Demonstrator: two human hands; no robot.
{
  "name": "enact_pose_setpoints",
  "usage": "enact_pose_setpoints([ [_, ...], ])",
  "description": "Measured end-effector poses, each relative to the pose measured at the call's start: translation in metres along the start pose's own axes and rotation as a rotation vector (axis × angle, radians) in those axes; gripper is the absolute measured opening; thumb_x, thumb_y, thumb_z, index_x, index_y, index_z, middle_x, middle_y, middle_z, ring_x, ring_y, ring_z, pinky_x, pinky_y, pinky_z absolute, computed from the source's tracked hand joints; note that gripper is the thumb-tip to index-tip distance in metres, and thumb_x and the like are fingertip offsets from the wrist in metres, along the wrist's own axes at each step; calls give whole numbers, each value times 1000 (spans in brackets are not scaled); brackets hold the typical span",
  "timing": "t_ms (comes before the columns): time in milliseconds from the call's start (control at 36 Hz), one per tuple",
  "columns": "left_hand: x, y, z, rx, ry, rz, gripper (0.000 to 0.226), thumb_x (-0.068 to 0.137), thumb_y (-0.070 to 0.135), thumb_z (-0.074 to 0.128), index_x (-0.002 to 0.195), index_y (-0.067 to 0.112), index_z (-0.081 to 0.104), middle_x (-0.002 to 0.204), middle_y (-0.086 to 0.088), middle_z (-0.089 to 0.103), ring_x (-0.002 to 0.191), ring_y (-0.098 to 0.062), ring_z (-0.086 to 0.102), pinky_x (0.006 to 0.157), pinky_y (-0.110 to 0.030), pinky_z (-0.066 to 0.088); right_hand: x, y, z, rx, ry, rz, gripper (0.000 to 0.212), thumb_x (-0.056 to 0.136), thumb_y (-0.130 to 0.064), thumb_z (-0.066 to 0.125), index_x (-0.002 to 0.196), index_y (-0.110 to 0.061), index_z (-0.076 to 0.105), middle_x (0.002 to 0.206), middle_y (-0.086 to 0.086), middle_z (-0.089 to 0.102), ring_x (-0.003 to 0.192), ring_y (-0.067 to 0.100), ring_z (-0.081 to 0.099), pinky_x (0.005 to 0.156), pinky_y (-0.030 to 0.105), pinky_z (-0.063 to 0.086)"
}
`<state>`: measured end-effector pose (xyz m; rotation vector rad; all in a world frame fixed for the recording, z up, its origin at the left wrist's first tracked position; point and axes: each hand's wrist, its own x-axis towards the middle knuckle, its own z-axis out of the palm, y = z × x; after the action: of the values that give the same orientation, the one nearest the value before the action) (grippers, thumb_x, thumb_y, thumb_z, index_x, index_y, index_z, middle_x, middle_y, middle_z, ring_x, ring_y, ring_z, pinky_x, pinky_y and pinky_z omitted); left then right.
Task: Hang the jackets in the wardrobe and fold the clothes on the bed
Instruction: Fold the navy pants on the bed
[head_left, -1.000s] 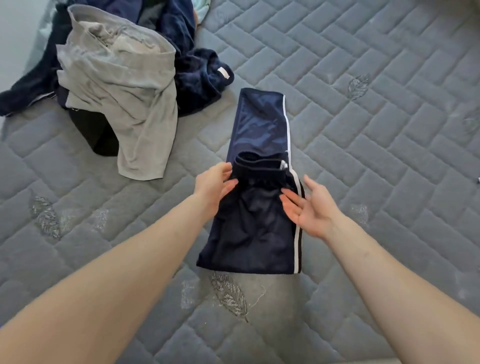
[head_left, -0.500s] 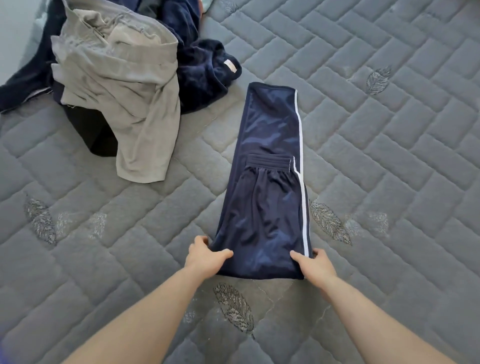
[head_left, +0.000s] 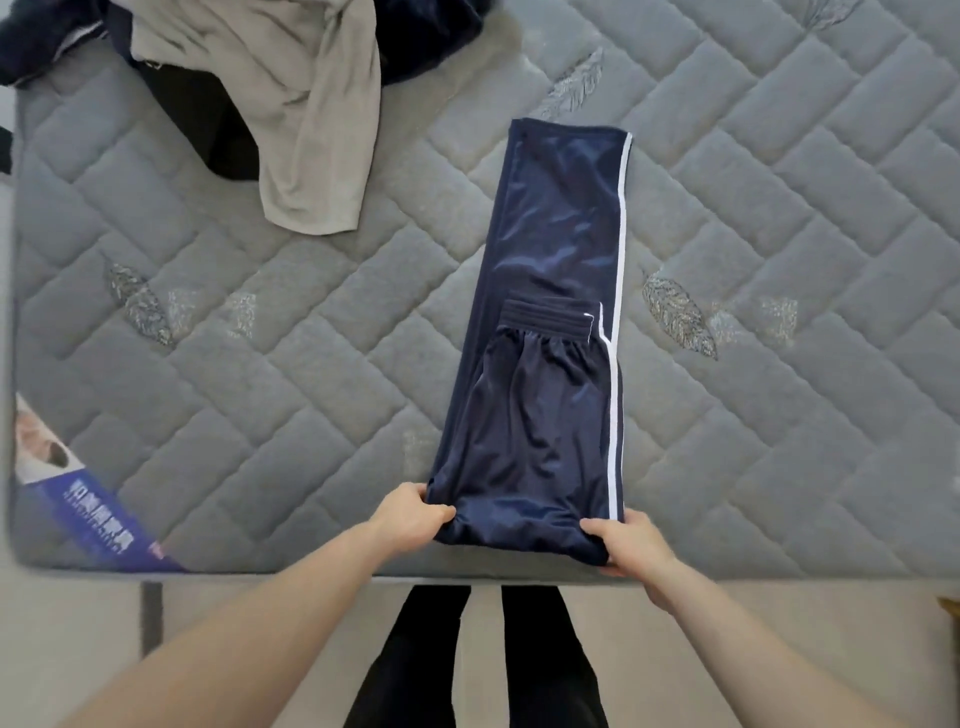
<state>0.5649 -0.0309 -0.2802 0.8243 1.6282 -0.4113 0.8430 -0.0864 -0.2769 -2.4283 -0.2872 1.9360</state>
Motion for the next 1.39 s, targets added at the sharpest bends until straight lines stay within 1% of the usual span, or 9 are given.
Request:
enact_pose_setpoints([
  [278,-78,-106,53,-24,-126,-129,19,94,18,68,110,7,67,99,-8,75,78,-17,72,60,-20,55,-70,107,27,-101,-184,162,21,93,-15,66,113,-19,60,105,1,70,93,16,67,75,35,60],
  [417,-89,-117,47,-111,135,95,42,91,24,71,125,29,48,92,4,74,85,-12,71,86,-37,57,-77,112,23,48,-80,41,42,90,-16,73,123,-21,48,98,5,75,85,27,73,75,45,59],
  [556,-94,-73,16,-308,247,361,31,95,21,67,116,43,63,90,10,74,75,-13,69,73,-33,60,-83,70,-1,137,59,-220,41,92,-19,74,119,-45,59,76,-2,76,59,8,66,52,25,50],
  [639,-90,-39,-4,-371,226,420,16,95,21,68,98,36,73,88,5,73,71,-15,69,64,-27,56,-86,35,-15,161,51,-297,18,95,-23,67,93,-35,79,88,-4,77,68,6,67,52,19,50],
  [750,-83,3,-29,-486,155,436,25,79,30,79,100,40,71,82,7,74,69,-9,68,56,-18,49,-87,-15,-29,277,13,-303,23,100,-38,59,94,-24,76,91,-5,79,77,16,76,57,24,46],
  [833,-71,31,-48,-423,145,491,43,69,28,84,107,35,66,90,7,77,74,-7,67,64,-20,51,-84,-50,-40,346,-20,-324,24,98,-45,60,105,-25,70,95,-6,80,80,14,76,61,27,45],
  [972,-48,77,-76,-267,292,564,7,89,18,75,94,20,71,79,3,77,77,-14,73,70,-23,54,-70,-94,-52,281,-3,-441,17,92,-23,72,109,-21,72,105,-5,79,79,7,74,65,26,45],
  [1194,-6,155,-113,-197,486,580,15,92,31,69,87,16,69,67,7,70,57,4,61,56,-11,41,-35,-171,-66,266,162,-512,13,99,-23,65,85,-22,66,71,-7,75,53,2,64,55,21,44],
  [1389,32,206,-132,-218,518,521,20,88,31,68,101,15,69,78,5,74,77,-13,71,79,-36,58,-6,-234,-75,255,221,-547,11,98,-24,66,88,-20,64,80,-1,73,47,0,64,41,13,40],
])
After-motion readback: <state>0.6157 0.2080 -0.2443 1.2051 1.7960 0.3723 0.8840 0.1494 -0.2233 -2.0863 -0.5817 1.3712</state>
